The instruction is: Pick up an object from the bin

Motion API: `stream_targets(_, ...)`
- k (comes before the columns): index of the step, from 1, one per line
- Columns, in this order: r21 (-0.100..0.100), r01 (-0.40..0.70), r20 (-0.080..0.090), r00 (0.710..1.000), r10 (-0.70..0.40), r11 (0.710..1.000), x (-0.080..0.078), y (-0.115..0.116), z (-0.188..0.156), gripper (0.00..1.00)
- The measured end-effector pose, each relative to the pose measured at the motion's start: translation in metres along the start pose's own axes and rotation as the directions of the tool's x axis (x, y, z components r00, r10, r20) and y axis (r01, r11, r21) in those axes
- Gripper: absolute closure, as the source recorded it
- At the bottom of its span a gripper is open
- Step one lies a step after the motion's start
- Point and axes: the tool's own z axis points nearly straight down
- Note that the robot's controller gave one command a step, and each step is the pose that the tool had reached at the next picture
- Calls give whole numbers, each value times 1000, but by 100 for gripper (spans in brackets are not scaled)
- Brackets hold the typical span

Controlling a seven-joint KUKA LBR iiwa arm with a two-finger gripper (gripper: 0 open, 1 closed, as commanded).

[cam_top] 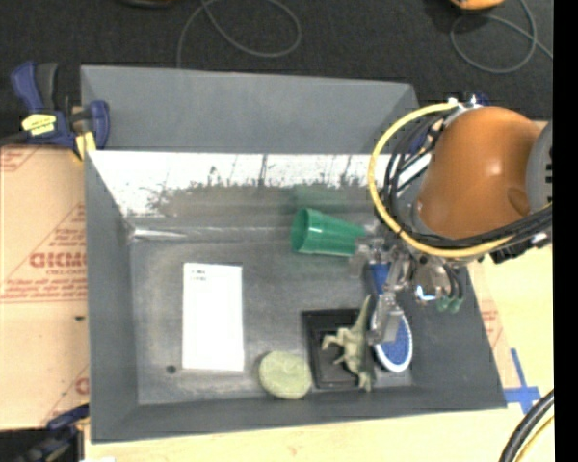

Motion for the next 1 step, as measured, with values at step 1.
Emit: stream_targets(1, 1, 1, 9, 1000, -1, 1000, -1, 0, -4, 0)
